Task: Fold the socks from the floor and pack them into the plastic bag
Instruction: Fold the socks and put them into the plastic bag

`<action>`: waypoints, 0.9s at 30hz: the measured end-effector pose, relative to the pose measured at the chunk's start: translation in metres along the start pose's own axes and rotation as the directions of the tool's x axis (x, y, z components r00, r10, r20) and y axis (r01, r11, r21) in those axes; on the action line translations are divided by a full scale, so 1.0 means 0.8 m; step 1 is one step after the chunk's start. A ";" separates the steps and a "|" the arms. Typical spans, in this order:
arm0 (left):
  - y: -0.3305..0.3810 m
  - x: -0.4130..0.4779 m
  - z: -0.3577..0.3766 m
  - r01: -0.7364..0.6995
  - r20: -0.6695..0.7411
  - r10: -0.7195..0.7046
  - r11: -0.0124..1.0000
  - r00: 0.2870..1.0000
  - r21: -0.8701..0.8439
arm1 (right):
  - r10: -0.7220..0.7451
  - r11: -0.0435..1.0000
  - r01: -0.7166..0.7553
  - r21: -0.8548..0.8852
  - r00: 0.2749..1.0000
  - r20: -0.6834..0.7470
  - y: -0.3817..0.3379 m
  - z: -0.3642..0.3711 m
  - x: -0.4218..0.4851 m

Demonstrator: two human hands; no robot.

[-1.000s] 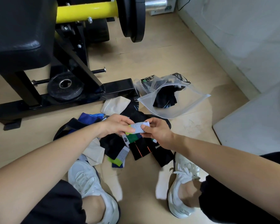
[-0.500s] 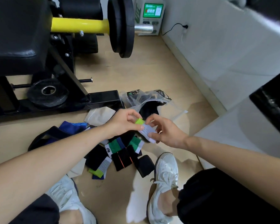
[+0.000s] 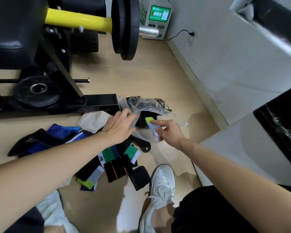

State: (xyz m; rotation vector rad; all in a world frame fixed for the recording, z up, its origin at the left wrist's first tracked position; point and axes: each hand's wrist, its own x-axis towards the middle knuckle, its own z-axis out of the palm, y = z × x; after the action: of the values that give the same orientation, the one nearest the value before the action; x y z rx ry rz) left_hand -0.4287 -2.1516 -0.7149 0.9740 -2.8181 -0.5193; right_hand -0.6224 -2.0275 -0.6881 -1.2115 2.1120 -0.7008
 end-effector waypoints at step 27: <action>-0.073 0.051 -0.059 -0.166 -0.282 0.045 0.890 0.958 -0.424 | 0.093 0.917 -0.003 -0.400 0.974 0.206 -0.016 0.114 0.178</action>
State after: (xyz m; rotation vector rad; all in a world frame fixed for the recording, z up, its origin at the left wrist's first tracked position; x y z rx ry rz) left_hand -0.4171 -2.2328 -0.6914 0.7259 -2.3437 -0.8946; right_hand -0.6072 -2.1725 -0.7753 -1.3695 2.1435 -0.0997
